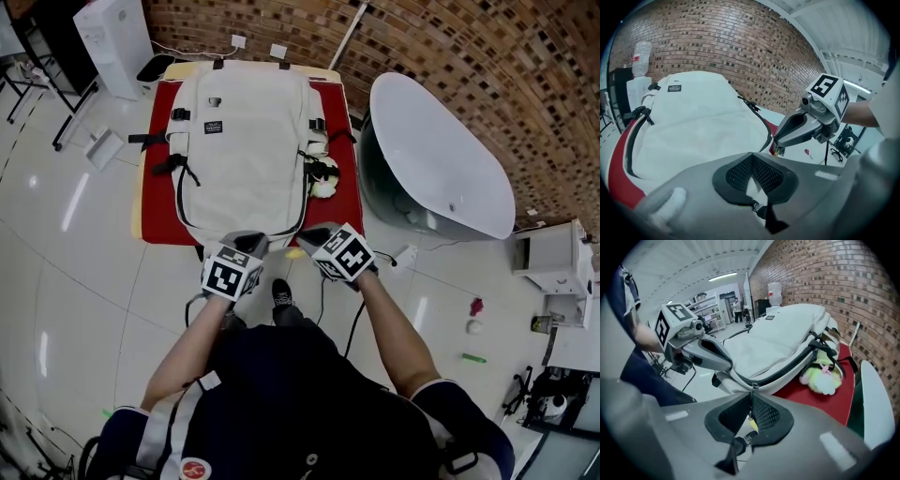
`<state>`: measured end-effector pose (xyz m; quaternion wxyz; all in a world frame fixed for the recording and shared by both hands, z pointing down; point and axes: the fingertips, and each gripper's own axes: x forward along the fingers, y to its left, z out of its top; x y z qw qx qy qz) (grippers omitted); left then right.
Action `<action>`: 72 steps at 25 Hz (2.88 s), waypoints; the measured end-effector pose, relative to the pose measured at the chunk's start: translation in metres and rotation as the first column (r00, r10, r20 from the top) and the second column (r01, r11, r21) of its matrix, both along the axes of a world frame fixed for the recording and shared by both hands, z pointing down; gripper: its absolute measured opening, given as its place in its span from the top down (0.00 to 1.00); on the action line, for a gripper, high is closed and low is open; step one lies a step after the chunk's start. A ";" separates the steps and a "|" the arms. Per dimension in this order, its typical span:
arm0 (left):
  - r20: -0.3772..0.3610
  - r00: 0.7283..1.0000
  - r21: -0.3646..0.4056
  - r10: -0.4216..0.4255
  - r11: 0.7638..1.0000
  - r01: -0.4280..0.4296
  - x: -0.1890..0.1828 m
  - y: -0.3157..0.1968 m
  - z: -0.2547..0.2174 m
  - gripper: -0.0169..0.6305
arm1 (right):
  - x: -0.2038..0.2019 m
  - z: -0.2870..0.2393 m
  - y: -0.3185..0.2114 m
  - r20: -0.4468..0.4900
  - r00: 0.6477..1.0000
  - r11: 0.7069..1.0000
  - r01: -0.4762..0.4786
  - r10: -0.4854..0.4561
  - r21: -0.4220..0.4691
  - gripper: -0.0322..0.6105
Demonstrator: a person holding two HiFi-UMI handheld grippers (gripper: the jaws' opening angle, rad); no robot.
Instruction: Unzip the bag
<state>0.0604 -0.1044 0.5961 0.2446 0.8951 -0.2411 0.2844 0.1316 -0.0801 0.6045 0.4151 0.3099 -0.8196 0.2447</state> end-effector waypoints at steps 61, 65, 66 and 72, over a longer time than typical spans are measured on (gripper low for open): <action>-0.023 0.997 -0.051 0.076 0.996 -0.077 -0.094 0.019 0.002 0.97 | -0.115 0.008 0.009 0.061 0.949 0.948 -0.301 0.308 -0.103 0.88; -0.043 0.999 -0.028 0.008 1.000 -0.009 -0.083 0.030 0.000 0.97 | -0.117 0.003 0.014 0.108 0.968 0.971 -0.214 0.226 -0.109 0.76; -0.043 0.999 -0.018 -0.013 1.000 0.012 -0.080 0.029 0.000 0.97 | -0.115 0.001 0.014 0.116 0.971 0.975 -0.199 0.210 -0.102 0.76; -0.019 0.996 0.006 -0.091 0.996 0.091 -0.051 0.031 0.000 0.96 | -0.092 -0.017 0.010 0.167 0.976 0.990 -0.141 0.143 -0.024 0.82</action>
